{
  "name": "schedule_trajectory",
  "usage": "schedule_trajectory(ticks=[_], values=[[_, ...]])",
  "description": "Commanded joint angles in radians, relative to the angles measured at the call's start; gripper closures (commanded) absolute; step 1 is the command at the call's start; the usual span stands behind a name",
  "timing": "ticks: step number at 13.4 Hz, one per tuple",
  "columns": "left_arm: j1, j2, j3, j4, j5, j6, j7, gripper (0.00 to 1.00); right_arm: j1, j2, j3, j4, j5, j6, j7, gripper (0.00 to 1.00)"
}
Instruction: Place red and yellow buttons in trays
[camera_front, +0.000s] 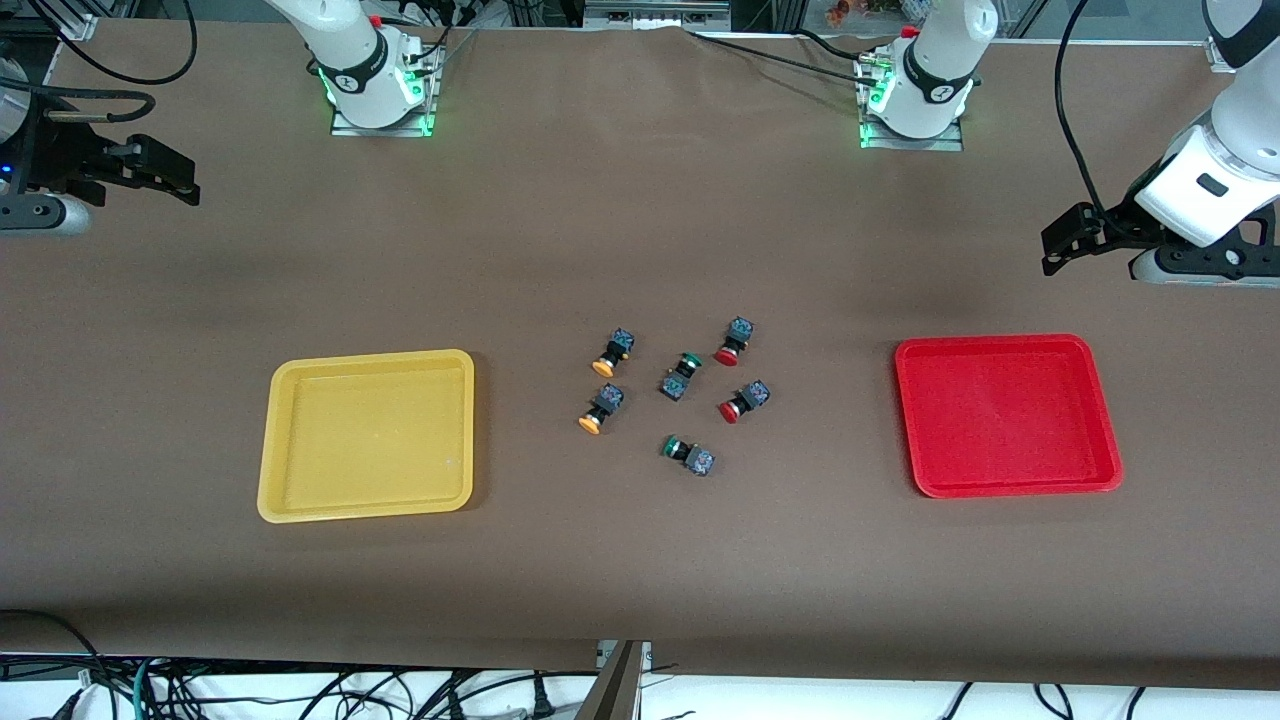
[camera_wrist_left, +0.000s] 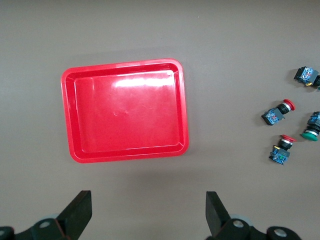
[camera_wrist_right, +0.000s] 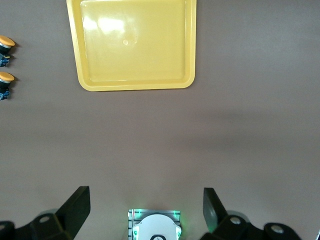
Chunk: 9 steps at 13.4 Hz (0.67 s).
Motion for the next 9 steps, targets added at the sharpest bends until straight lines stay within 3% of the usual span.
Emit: schedule_trajectory(ticks=[1,5,9], values=[[0.012,0.013,-0.007,0.03,-0.027,-0.026,0.0,0.0,-0.012,0.002,0.011,0.01,-0.006,-0.003,0.005,0.0],[0.012,0.013,-0.007,0.032,-0.027,-0.026,0.0,0.0,-0.014,0.005,0.011,0.01,0.0,0.003,0.005,0.0],[0.012,0.013,-0.007,0.032,-0.027,-0.026,-0.002,0.0,-0.009,0.129,0.012,0.01,-0.009,0.032,-0.009,0.0]])
